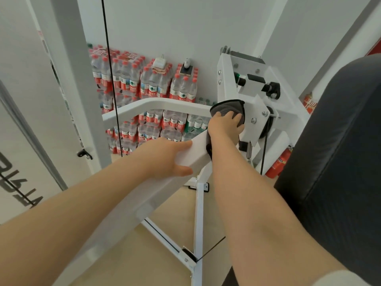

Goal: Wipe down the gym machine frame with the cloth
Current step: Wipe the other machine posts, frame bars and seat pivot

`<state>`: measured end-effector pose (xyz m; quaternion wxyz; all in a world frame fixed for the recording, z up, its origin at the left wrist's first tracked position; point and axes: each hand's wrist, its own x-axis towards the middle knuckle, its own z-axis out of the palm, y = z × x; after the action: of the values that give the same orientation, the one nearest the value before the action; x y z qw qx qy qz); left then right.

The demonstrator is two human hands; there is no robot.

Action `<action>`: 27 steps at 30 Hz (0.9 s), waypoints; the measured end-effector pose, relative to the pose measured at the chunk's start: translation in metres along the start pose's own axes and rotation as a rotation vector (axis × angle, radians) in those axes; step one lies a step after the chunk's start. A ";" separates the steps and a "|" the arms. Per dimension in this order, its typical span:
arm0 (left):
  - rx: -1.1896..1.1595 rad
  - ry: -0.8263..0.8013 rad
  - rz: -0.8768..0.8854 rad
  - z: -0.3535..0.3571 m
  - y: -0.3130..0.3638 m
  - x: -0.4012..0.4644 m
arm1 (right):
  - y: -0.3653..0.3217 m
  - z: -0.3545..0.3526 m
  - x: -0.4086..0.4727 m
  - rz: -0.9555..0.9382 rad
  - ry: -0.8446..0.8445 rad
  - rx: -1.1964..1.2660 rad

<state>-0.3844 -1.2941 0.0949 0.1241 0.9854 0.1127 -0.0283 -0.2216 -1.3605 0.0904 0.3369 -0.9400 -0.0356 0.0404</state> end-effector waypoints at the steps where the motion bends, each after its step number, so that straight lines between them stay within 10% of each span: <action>1: 0.026 -0.006 -0.005 -0.002 0.002 0.001 | 0.000 0.003 -0.005 0.002 0.013 0.012; 15: -0.112 -0.083 -0.221 -0.008 -0.020 -0.098 | 0.023 0.018 -0.096 0.011 -0.014 0.661; 27: -0.183 -0.070 -0.390 0.000 -0.056 -0.271 | 0.028 0.061 -0.274 -0.028 -0.362 0.634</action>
<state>-0.6605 -1.2997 0.1047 0.2089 0.9280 0.2991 -0.0755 -0.4995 -1.3694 0.0397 0.6004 -0.7658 -0.0931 0.2108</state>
